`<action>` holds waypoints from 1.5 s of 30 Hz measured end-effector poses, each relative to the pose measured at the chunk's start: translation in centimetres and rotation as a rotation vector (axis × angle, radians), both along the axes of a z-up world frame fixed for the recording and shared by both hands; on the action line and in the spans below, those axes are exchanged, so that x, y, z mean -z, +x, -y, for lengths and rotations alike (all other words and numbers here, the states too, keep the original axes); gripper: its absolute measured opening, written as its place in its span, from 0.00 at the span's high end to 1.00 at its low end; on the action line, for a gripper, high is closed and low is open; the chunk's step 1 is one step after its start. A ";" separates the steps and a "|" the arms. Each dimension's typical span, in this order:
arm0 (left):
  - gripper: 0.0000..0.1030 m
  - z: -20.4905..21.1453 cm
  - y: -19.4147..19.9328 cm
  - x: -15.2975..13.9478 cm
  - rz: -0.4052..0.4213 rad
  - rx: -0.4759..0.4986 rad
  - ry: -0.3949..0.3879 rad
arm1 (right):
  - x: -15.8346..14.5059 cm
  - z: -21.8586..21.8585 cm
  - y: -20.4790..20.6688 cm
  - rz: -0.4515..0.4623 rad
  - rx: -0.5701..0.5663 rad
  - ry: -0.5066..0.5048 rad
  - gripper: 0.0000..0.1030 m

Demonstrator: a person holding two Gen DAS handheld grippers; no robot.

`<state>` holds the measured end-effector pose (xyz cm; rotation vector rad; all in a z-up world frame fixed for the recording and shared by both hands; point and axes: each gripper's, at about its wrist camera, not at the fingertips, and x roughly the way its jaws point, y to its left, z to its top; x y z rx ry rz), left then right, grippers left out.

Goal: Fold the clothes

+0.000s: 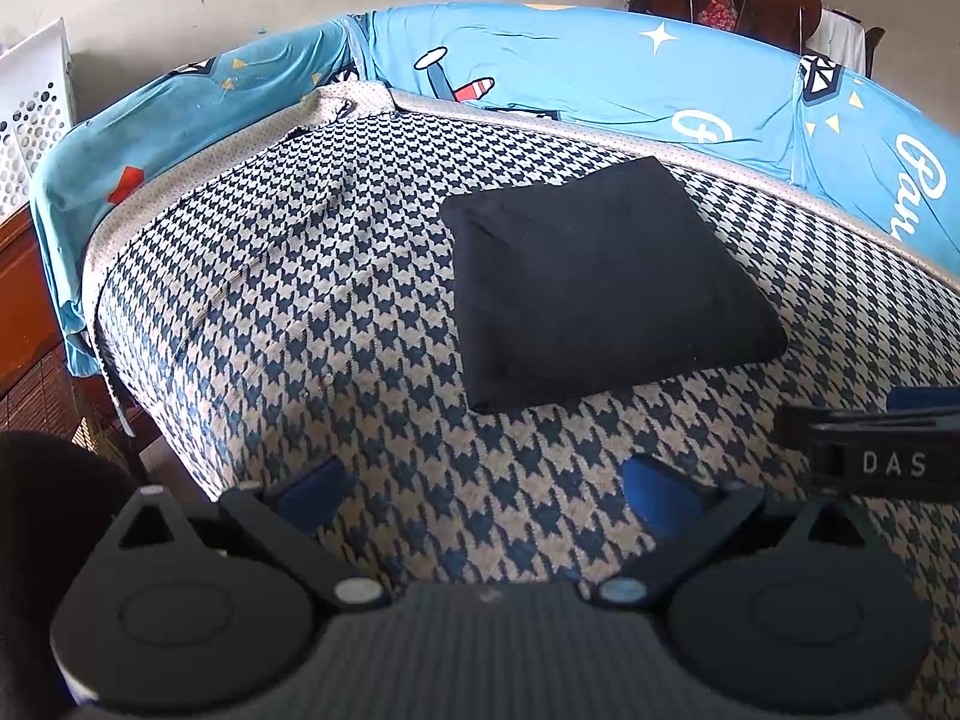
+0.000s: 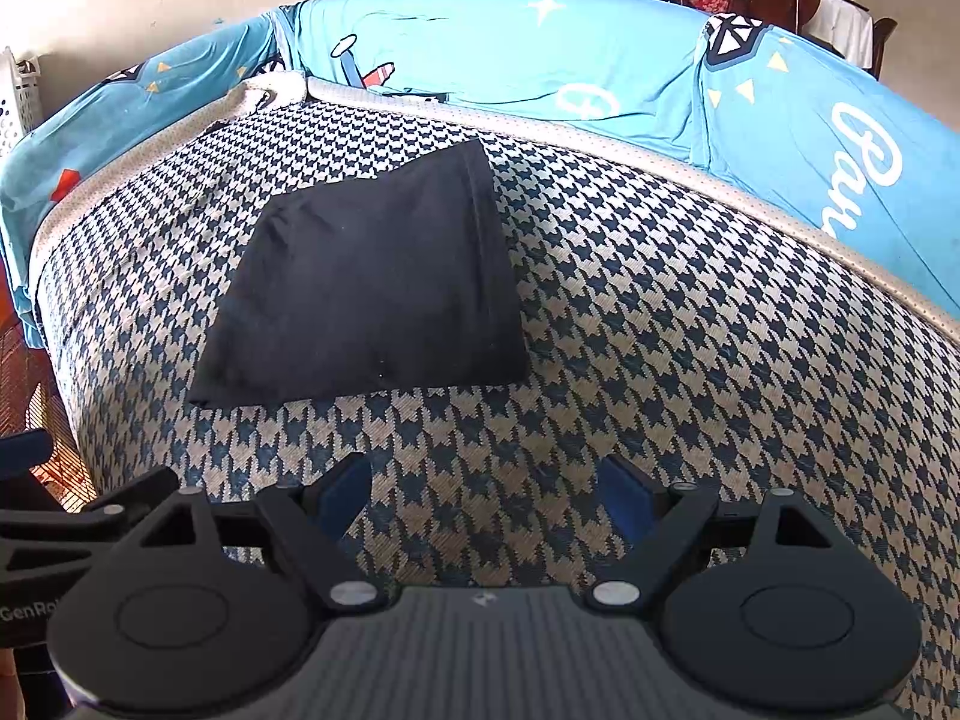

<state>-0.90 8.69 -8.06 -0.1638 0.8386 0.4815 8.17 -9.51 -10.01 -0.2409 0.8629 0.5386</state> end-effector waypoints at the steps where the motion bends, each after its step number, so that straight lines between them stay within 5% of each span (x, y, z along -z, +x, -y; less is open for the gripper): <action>1: 0.00 0.0 0.0 0.0 0.000 -0.001 0.001 | 0.0 0.0 0.0 0.000 0.000 0.000 0.19; 45: 0.00 -0.3 0.1 -0.3 -0.014 -0.003 -0.044 | 0.1 -0.1 -0.1 -0.005 0.000 -0.015 0.19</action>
